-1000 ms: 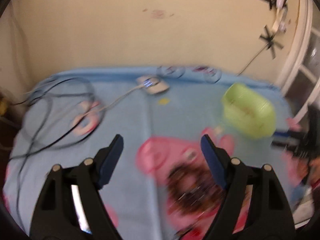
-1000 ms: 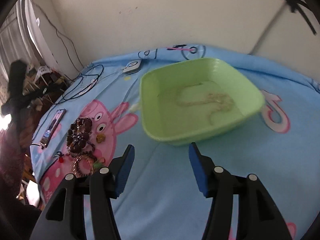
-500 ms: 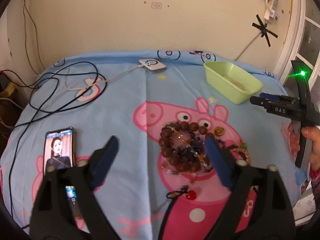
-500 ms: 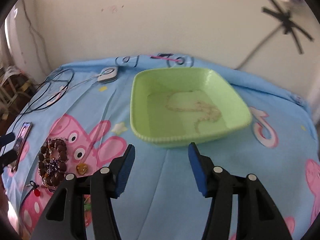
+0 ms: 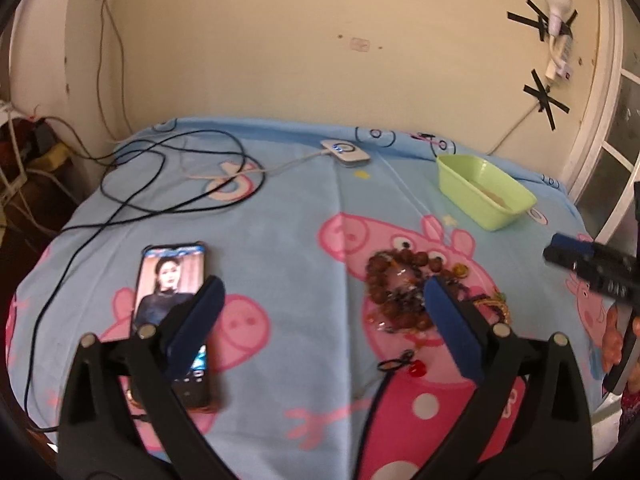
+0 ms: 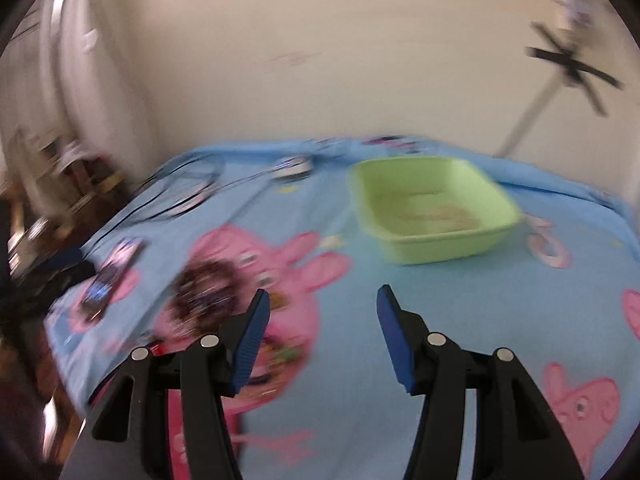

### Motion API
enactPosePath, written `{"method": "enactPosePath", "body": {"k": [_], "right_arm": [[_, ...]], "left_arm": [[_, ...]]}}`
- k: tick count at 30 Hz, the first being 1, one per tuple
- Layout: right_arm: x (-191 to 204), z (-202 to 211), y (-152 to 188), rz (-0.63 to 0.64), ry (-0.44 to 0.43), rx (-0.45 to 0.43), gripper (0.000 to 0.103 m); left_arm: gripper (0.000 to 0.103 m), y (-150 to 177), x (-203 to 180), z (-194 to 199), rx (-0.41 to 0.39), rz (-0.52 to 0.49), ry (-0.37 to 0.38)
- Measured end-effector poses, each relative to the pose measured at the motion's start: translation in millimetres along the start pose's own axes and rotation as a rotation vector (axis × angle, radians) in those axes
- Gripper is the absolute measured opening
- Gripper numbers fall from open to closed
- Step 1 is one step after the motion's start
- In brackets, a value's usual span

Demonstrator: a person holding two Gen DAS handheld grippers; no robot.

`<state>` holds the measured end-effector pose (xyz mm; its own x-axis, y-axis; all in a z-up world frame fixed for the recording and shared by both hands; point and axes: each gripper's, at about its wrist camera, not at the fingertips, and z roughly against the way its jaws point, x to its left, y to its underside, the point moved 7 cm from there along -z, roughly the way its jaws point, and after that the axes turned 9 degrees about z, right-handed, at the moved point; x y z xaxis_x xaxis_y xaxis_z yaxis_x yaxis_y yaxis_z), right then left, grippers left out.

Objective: Organize jewelry
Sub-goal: 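Grasp the purple bead necklace with the right gripper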

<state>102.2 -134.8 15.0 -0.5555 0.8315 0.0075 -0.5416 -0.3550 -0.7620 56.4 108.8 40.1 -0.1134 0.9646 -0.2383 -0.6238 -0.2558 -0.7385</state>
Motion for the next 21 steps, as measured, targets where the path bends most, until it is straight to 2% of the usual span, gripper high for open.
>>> {"method": "enactPosePath", "body": {"k": [2,4,8,10,12,15,17,20,21], "right_arm": [[15.4,-15.9,-0.1,0.027,-0.049,0.037,0.014],[26.2,-36.0,-0.5,0.045,-0.091,0.075,0.009],[30.7,-67.5,-1.6,0.074,-0.098,0.130,0.009],[33.7,-82.7,0.7,0.135,-0.066,0.162,0.009],[42.3,-97.2,8.0,0.209,-0.090,0.213,0.009],[51.5,-105.4,4.5,0.282,-0.083,0.178,0.009],[53.1,-107.3,0.9,0.266,-0.128,0.172,0.000],[49.3,-99.0,-2.7,0.238,-0.133,0.148,0.000],[46.9,-87.1,-8.3,0.207,-0.146,0.117,0.000]], "left_arm": [[0.091,2.3,4.3,-0.3,0.015,-0.002,0.018],[0.089,5.0,4.9,-0.6,0.020,-0.016,0.028],[0.080,10.8,-0.6,-0.8,0.028,-0.050,0.055],[0.078,13.5,-1.9,-2.4,0.041,-0.060,0.072],[0.078,15.7,-1.7,-3.8,0.051,-0.065,0.080],[0.078,19.2,-5.1,-6.5,0.067,-0.074,0.092],[0.078,21.1,-8.8,-8.9,0.074,-0.080,0.088],[0.078,20.7,-12.2,-9.0,0.073,-0.086,0.090],[0.078,20.3,-14.2,-8.5,0.073,-0.090,0.095]]}}
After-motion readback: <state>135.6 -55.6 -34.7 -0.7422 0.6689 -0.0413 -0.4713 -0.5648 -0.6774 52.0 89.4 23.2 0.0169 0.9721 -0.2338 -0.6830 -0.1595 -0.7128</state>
